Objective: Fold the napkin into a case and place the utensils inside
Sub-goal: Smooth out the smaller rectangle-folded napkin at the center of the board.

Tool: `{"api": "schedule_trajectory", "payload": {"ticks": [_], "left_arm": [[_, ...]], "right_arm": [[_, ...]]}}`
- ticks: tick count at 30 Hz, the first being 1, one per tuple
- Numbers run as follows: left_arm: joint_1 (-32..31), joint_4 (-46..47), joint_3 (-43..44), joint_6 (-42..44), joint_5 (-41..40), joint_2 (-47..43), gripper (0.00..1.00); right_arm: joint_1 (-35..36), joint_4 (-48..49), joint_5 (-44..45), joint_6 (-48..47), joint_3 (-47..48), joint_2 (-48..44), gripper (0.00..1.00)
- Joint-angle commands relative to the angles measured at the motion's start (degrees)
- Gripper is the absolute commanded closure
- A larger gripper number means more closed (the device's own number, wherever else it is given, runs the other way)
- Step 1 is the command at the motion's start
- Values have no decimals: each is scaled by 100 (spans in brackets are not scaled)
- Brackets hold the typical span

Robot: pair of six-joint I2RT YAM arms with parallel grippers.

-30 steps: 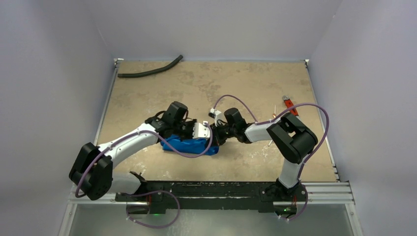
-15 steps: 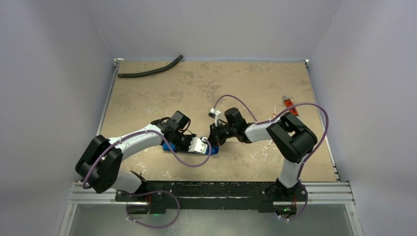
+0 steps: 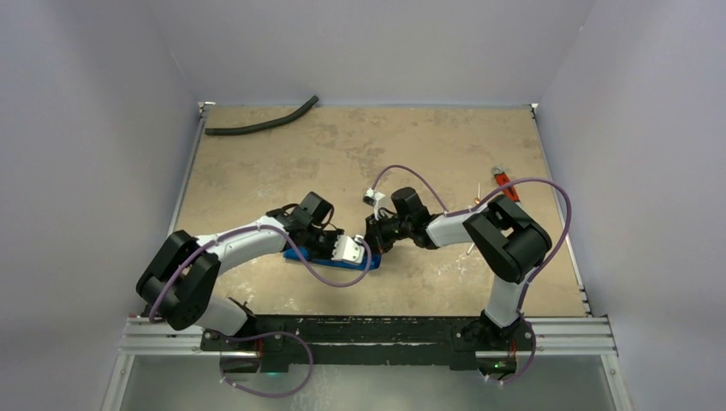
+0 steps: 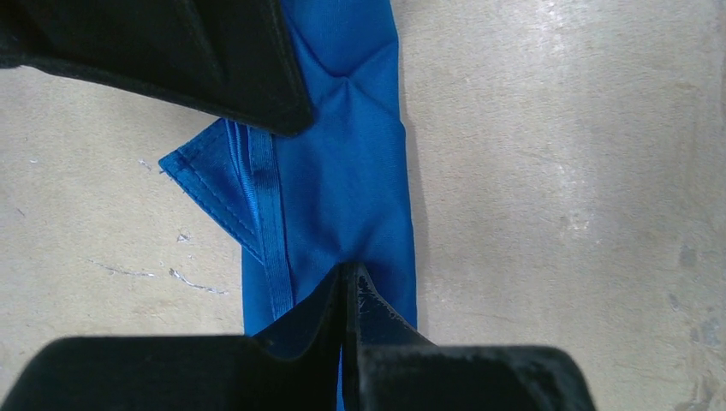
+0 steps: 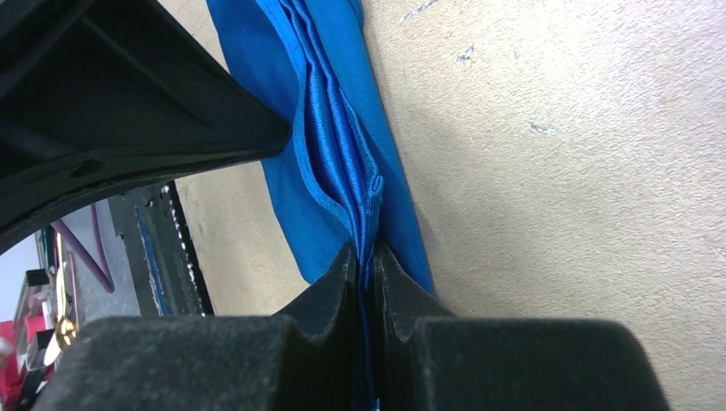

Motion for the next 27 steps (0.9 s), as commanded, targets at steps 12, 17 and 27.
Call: {"api": "schedule_trajectory", "payload": {"ticks": [12,17,27], "left_arm": [[0,510,-506,-122,-253,243,100],[-5,451,-558,-247,-168,167,100],[-5,627,-546,-589,-86,-19,100]], "right_arm": [[-51,-1592,452,-359,254,-564,59],[-157,-2297,1049,-592,605,-1101,5],[-254,-1667,931,63,566,-1550,1]]}}
